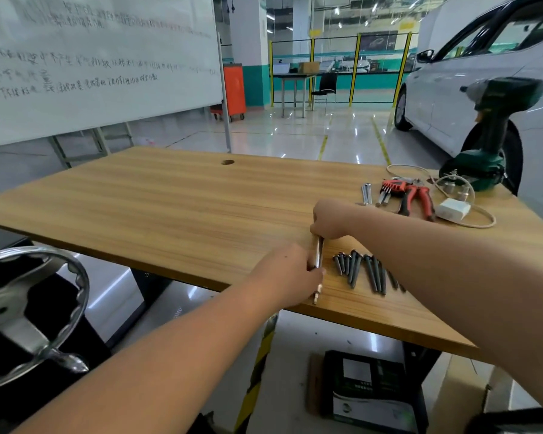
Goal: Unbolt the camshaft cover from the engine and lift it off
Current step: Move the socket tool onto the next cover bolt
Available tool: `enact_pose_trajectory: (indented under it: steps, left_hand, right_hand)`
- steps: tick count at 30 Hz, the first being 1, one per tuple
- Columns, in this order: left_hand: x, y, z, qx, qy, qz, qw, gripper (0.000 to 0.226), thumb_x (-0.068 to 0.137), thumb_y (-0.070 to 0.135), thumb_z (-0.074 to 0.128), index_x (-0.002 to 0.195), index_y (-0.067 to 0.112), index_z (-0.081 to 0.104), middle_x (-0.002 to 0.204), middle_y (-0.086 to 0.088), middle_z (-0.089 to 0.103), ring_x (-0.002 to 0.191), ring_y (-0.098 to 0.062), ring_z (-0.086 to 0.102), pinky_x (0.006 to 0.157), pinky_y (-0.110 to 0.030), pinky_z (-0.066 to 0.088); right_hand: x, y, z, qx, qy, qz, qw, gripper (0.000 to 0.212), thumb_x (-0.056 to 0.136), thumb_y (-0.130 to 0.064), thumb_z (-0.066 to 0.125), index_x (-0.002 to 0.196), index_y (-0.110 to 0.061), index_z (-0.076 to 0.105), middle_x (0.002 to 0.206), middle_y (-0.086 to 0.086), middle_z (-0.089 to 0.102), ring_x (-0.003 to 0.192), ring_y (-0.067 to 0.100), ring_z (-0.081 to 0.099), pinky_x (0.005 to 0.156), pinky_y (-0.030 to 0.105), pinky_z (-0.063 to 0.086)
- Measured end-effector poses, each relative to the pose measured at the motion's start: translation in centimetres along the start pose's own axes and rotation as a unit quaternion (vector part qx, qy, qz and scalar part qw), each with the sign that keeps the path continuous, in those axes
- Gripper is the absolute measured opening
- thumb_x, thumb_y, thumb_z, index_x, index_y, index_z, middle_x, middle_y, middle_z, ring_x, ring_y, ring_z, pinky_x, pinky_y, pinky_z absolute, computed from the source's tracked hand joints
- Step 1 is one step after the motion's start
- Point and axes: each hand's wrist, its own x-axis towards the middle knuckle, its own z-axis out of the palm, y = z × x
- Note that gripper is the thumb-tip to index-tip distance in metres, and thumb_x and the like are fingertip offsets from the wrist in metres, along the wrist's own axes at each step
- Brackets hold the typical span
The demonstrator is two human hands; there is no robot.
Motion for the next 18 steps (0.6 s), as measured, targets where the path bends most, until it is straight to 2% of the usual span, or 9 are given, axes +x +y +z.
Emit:
enact_pose_trajectory:
  steps: [2,4,6,8,9,12,16,18]
  left_hand:
    - [-0.1,0.4,0.4,0.017,-0.010,0.012,1.000,0.044,0.101,0.048,0.053,0.101,0.010,0.073,0.084,-0.005,0.068,0.070,-0.016,0.061,0.063,-0.030,0.050]
    - [-0.2,0.5,0.4,0.013,-0.010,0.015,1.000,0.043,0.102,0.050,0.051,0.098,0.012,0.071,0.084,-0.005,0.069,0.070,-0.015,0.057,0.063,-0.028,0.047]
    - [-0.5,0.4,0.2,-0.001,-0.008,0.011,1.000,0.043,0.103,0.051,0.048,0.103,0.014,0.070,0.090,-0.006,0.072,0.071,-0.014,0.059,0.065,-0.027,0.049]
    - [-0.9,0.2,-0.1,-0.009,-0.004,0.011,1.000,0.040,0.104,0.051,0.046,0.109,0.018,0.068,0.094,-0.003,0.071,0.076,-0.010,0.060,0.067,-0.025,0.049]
    - [-1.1,0.1,-0.2,-0.012,-0.002,0.012,1.000,0.037,0.104,0.051,0.046,0.111,0.020,0.066,0.093,0.000,0.069,0.078,-0.009,0.061,0.067,-0.024,0.048]
    - [-1.7,-0.5,-0.9,-0.021,0.002,0.010,1.000,0.038,0.103,0.052,0.047,0.123,0.023,0.063,0.096,0.007,0.064,0.081,-0.005,0.058,0.064,-0.024,0.044]
    - [-3.1,-2.4,-3.1,0.011,0.009,-0.006,1.000,0.044,0.103,0.053,0.048,0.132,0.022,0.059,0.105,0.006,0.062,0.083,-0.004,0.056,0.067,-0.023,0.045]
    - [-4.1,-4.1,-4.8,0.037,0.020,-0.025,0.999,0.045,0.103,0.052,0.048,0.136,0.022,0.057,0.116,0.002,0.066,0.092,-0.011,0.061,0.077,-0.028,0.051]
  right_hand:
    - [0.2,0.5,0.1,-0.028,-0.009,0.007,1.000,0.023,0.101,-0.021,0.048,0.083,-0.008,0.055,0.078,0.004,0.051,0.071,0.022,0.049,0.062,0.031,0.039]
    - [0.3,1.0,-0.1,-0.056,-0.018,0.019,0.998,0.023,0.100,-0.018,0.048,0.080,-0.009,0.056,0.080,0.004,0.053,0.069,0.020,0.048,0.063,0.030,0.040]
    - [0.3,1.4,-0.5,-0.073,-0.021,0.024,0.997,0.026,0.103,-0.024,0.047,0.099,-0.004,0.064,0.093,0.006,0.059,0.081,0.023,0.055,0.073,0.033,0.044]
    - [0.2,1.5,-1.2,-0.071,-0.003,0.026,0.997,0.045,0.105,-0.042,0.043,0.118,-0.003,0.061,0.108,0.007,0.061,0.096,0.027,0.056,0.082,0.037,0.045]
    - [0.2,1.5,-1.5,-0.067,0.014,0.024,0.997,0.052,0.104,-0.050,0.040,0.120,-0.005,0.060,0.109,0.007,0.059,0.098,0.028,0.055,0.085,0.038,0.045]
    - [0.3,0.2,-2.4,-0.053,0.065,-0.004,0.996,0.052,0.103,-0.059,0.034,0.106,-0.012,0.056,0.102,0.004,0.056,0.093,0.028,0.052,0.085,0.041,0.048]
    - [0.1,-4.1,-2.8,-0.035,0.127,-0.054,0.990,0.058,0.102,-0.062,0.031,0.078,-0.012,0.048,0.080,-0.001,0.051,0.078,0.023,0.055,0.065,0.035,0.042]
    - [-0.2,-7.6,-3.3,-0.009,0.155,-0.095,0.983,0.055,0.102,-0.062,0.030,0.071,-0.019,0.046,0.076,0.000,0.053,0.067,0.018,0.052,0.055,0.031,0.038]
